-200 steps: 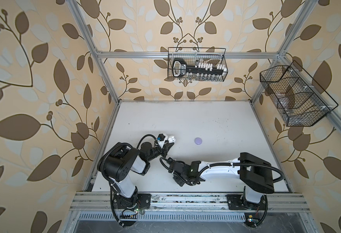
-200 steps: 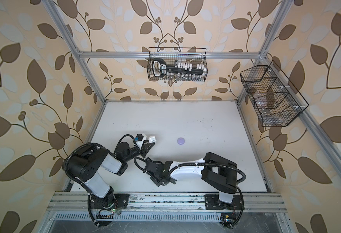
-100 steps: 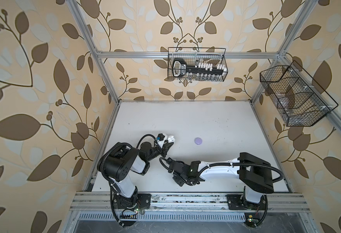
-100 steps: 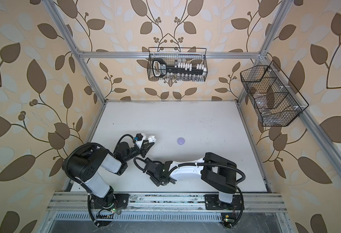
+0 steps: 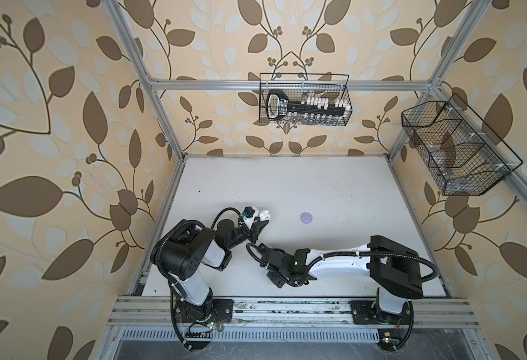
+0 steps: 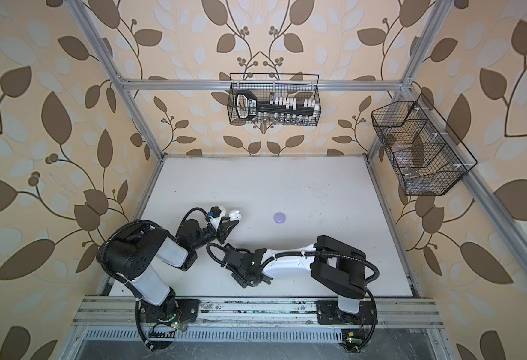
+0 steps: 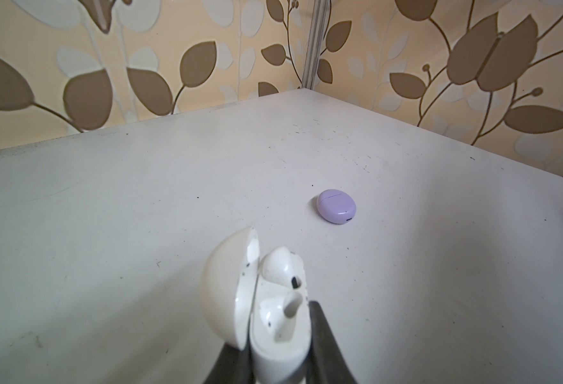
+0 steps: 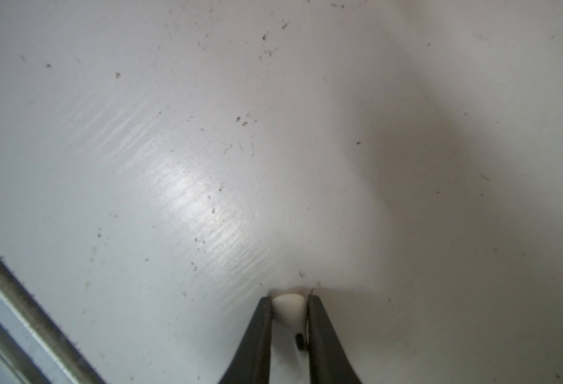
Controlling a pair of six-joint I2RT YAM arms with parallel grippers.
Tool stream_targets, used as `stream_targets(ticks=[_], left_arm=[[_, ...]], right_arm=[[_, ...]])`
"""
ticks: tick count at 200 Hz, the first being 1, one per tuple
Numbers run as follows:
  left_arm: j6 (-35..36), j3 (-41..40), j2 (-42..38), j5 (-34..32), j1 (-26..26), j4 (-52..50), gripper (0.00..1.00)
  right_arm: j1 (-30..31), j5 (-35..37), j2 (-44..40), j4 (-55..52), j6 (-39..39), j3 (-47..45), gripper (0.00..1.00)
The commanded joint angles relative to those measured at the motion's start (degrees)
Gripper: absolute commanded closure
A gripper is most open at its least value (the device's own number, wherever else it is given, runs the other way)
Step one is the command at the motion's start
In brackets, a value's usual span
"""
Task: Insert wireless bluetooth earbuds into charging case
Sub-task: Pick up the wireless bluetooth earbud from the bottom-center of the table, then insert the wireless bluetooth earbud into the charging case.
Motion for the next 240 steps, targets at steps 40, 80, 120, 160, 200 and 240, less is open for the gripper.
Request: stream_targets(ticks=[40,80,120,160,200,240], left_arm=[[-0.4,1.4,-0.3,4.8,0.3,3.6,0.93],[-2.1,1.6,-1.4,6.3,-2.3,3.5,0.92],[-3.3,1.8,-0.4,10.3,-7.0,3.6,0.94],[-2.0,0.9,-1.0,13.6,-7.8,3.6,0.94],[1.0,-0.1,-1.0,18.8,-8.9,3.6,0.94],[1.8,0.0,-0.3,19.7,-8.9,3.6,0.94]], right_arm=[[-1.6,1.2,-9.7,7.3,4.1,-8.6,0.81],[-2.9,6.6,-18.5,14.5,8.8,-15.9,0.82],[-3.8,14.1,-27.2,21.5,14.3,-21.9,0.83],[-4.2,17.8,-34.3,30.2,14.0,-26.7,0.83],[-6.2,16.4,-37.0,36.4,11.9,-28.0,0.83],[-7.8,15.0,-35.4,40.2,10.4,-27.3,0.83]])
